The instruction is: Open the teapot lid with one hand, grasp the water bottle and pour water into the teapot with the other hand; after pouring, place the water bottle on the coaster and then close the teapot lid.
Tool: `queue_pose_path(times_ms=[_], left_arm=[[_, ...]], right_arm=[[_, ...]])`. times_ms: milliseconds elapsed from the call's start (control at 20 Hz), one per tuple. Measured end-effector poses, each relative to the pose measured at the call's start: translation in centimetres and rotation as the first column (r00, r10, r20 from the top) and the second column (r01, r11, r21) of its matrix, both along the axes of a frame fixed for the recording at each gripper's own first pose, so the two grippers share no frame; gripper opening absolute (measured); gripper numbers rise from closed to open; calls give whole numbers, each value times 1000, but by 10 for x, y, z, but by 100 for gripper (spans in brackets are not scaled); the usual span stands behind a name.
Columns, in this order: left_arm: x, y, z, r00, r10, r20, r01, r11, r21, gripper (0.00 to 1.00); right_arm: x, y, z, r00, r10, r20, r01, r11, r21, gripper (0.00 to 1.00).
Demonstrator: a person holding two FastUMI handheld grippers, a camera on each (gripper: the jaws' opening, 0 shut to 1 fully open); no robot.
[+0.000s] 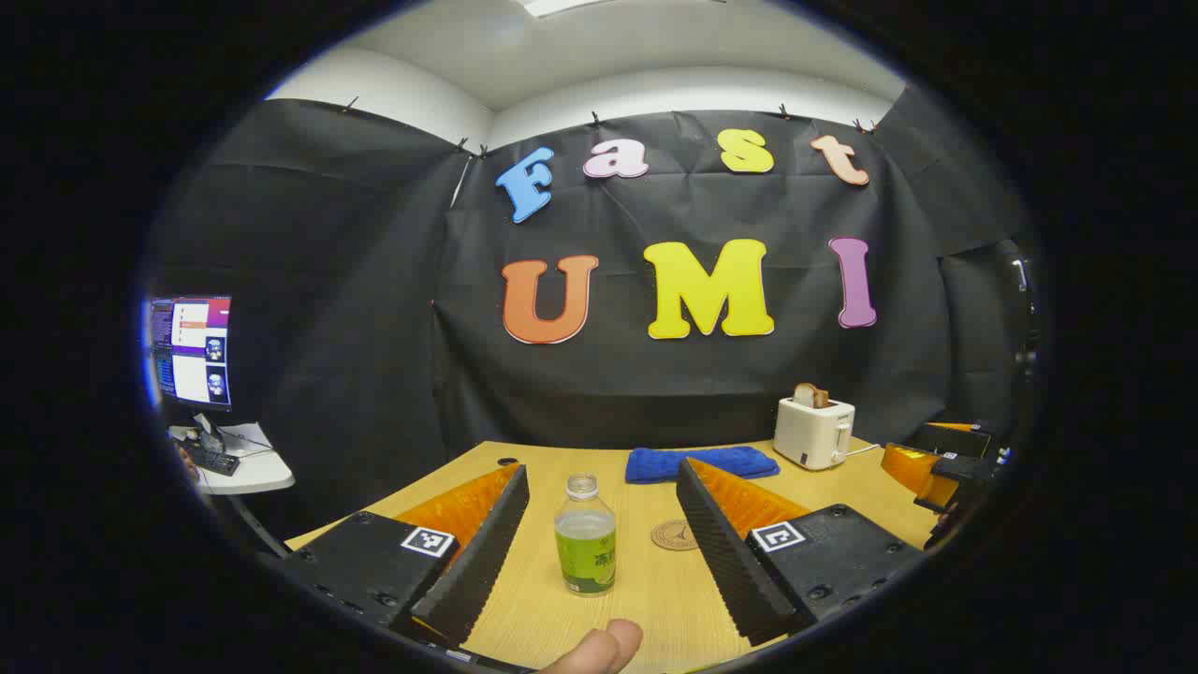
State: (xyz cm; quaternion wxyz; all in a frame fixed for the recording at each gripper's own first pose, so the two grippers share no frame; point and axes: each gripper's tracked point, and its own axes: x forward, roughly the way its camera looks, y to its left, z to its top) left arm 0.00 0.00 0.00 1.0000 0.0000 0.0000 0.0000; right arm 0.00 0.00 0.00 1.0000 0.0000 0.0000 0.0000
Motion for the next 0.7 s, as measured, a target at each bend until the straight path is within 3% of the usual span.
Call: queue_pose_path(times_ms=[300, 700], left_arm=[[5, 10, -14, 999, 19, -32, -19, 1000, 13, 99], [15, -3, -22, 998, -19, -56, 20, 1000, 20, 99]], right_arm=[[0, 13, -5, 1000, 25, 7, -25, 999, -48, 95], [4, 16, -11, 999, 31, -9, -32, 998, -56, 95]])
